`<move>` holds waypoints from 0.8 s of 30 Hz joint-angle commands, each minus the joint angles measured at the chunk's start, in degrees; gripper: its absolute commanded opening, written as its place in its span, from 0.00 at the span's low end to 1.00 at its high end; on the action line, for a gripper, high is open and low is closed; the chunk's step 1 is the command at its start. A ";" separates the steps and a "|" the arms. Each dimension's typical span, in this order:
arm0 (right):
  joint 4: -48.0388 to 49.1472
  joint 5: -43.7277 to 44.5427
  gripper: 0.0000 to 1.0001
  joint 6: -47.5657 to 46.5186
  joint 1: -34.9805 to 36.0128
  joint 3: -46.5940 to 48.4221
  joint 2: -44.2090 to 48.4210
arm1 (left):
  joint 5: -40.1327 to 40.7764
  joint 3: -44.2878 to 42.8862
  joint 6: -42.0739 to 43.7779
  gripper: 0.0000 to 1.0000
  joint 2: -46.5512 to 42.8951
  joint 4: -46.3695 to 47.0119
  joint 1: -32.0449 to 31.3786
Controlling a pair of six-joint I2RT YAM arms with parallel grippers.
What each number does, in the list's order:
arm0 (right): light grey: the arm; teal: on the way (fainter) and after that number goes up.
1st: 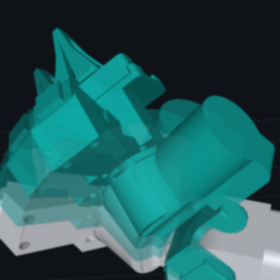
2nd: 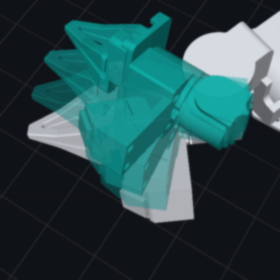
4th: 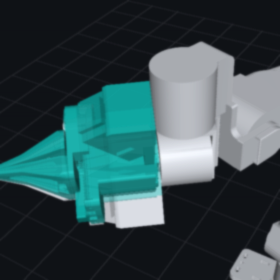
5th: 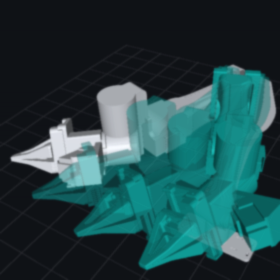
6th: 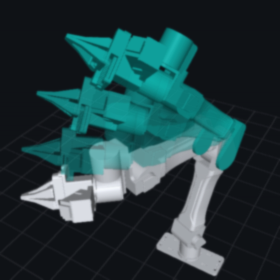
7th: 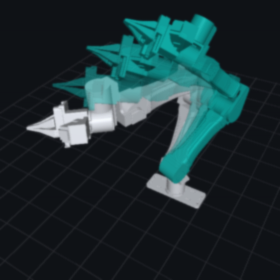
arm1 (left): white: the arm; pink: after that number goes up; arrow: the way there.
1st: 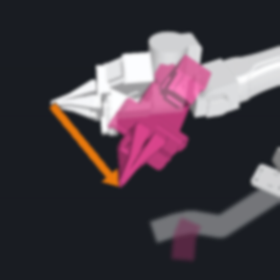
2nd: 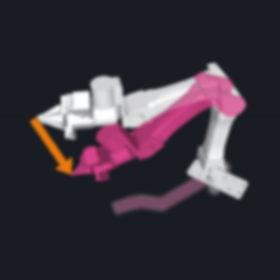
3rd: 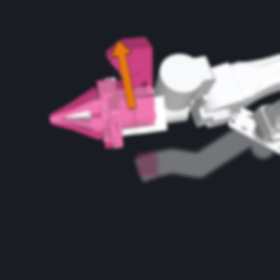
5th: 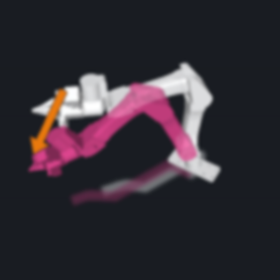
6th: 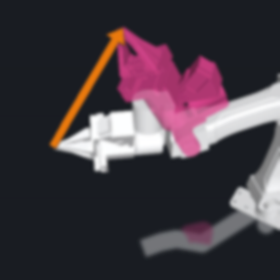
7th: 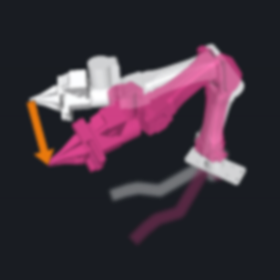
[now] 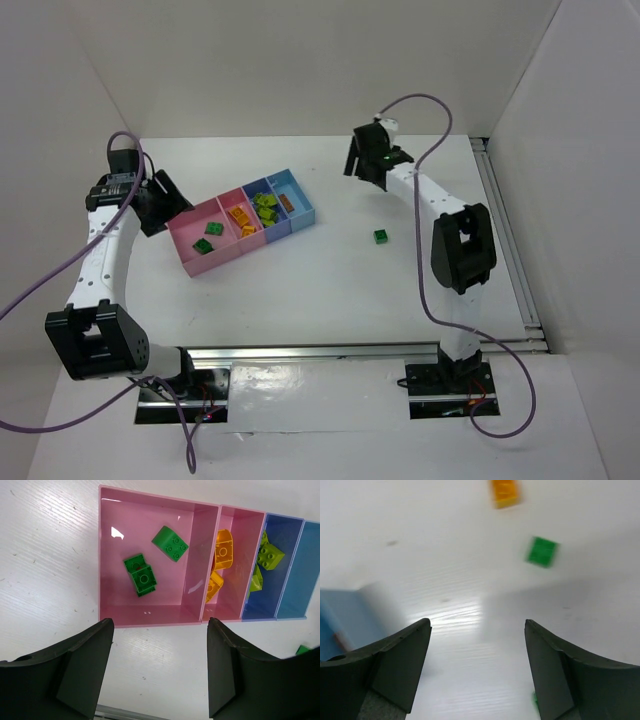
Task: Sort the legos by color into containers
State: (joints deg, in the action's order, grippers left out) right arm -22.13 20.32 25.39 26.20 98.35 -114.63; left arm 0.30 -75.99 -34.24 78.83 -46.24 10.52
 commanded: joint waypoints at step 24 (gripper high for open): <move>-10.74 3.33 0.67 5.46 -12.57 25.38 -29.15 | 1.99 -0.83 1.37 0.77 -2.63 0.89 -0.86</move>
State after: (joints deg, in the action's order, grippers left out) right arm -29.02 22.90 30.17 14.20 118.26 -140.97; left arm 1.48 -75.92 -34.24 78.39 -45.82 9.80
